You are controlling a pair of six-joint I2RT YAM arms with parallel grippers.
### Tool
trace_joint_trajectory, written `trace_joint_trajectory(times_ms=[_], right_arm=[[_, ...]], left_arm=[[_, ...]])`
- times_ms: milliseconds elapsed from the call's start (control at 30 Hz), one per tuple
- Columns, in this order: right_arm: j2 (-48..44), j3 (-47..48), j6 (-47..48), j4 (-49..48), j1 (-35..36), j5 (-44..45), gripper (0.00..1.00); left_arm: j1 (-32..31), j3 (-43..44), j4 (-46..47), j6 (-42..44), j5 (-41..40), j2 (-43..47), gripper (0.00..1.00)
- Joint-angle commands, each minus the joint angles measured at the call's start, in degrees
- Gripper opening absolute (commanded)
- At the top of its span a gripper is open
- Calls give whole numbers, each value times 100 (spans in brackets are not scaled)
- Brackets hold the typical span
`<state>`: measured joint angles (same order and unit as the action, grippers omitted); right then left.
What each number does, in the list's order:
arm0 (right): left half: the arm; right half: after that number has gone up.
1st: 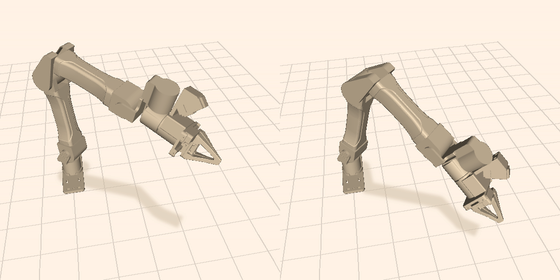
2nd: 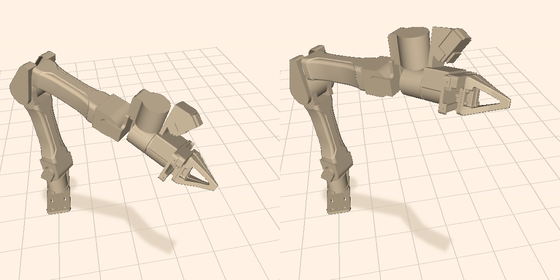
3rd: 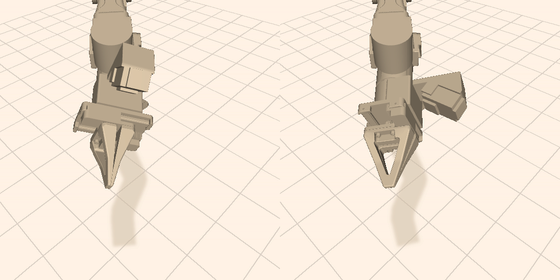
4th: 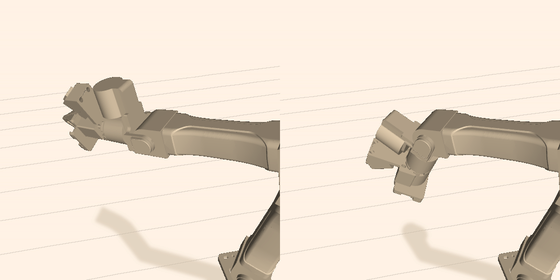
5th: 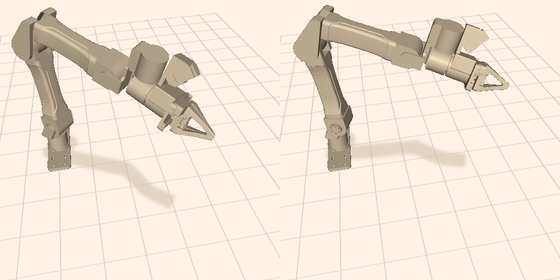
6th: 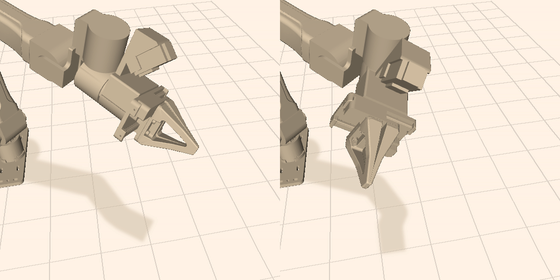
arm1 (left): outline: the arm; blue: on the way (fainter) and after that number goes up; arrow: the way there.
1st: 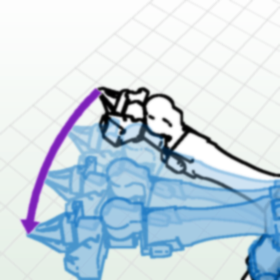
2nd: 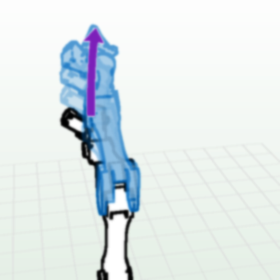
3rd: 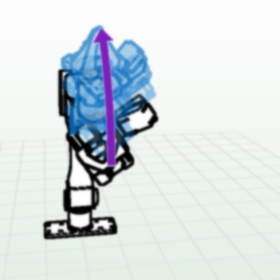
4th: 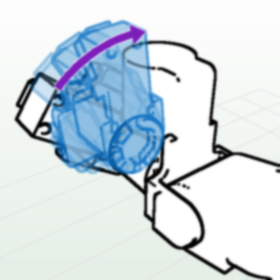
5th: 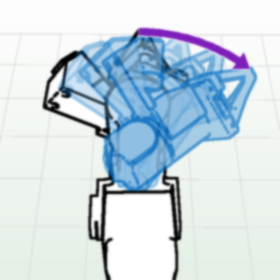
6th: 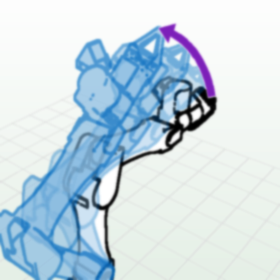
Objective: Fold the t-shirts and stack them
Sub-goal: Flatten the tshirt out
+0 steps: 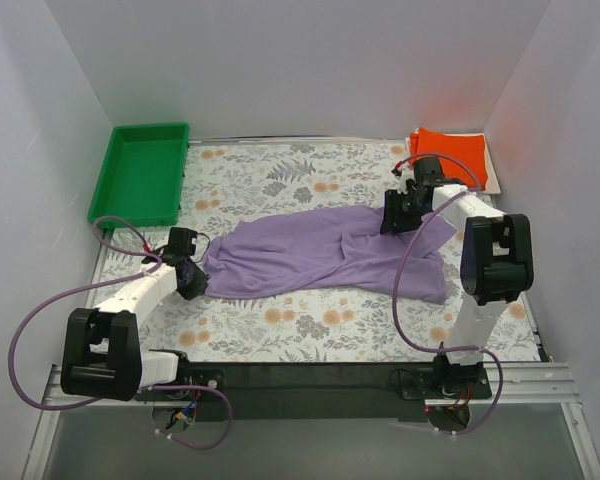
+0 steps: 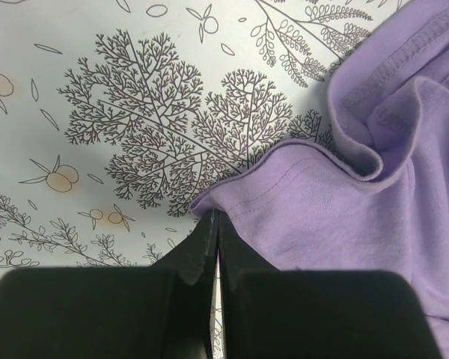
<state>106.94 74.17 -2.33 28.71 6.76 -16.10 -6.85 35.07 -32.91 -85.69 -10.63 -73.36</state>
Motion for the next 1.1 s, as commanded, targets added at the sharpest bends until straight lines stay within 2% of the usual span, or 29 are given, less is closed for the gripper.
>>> trace_joint_trajectory(times_ms=[0,133,267,367,533,767,900,933,1000,1067], right_arm=[[73,282,171,-173,-17,-490,40],[20,247,206,-181,-9,-535,17],[12,203,215,-164,-9,-447,1],[-242,133,206,-120,-9,-412,1],[-1226,-165,-153,336,-8,-140,1],[-2965,-1587,-435,557,53,-332,1],[-3625,-2133,-584,557,106,-464,1],[-3731,-2213,-611,557,123,-482,1],[-3968,-2363,-655,557,150,-543,1],[-4084,-2547,-681,539,176,-640,1]], left_arm=[[8,-176,-58,44,61,-3,0],[8,-185,-58,35,61,-3,0],[8,-185,-58,35,61,6,0],[8,-167,-102,9,87,24,0],[8,-35,-304,-149,421,94,0],[8,263,-795,-334,194,287,4],[8,430,-876,-308,359,340,15],[8,431,-849,-256,456,349,21],[0,378,-797,-238,658,410,26],[8,334,-788,-203,738,506,35]])
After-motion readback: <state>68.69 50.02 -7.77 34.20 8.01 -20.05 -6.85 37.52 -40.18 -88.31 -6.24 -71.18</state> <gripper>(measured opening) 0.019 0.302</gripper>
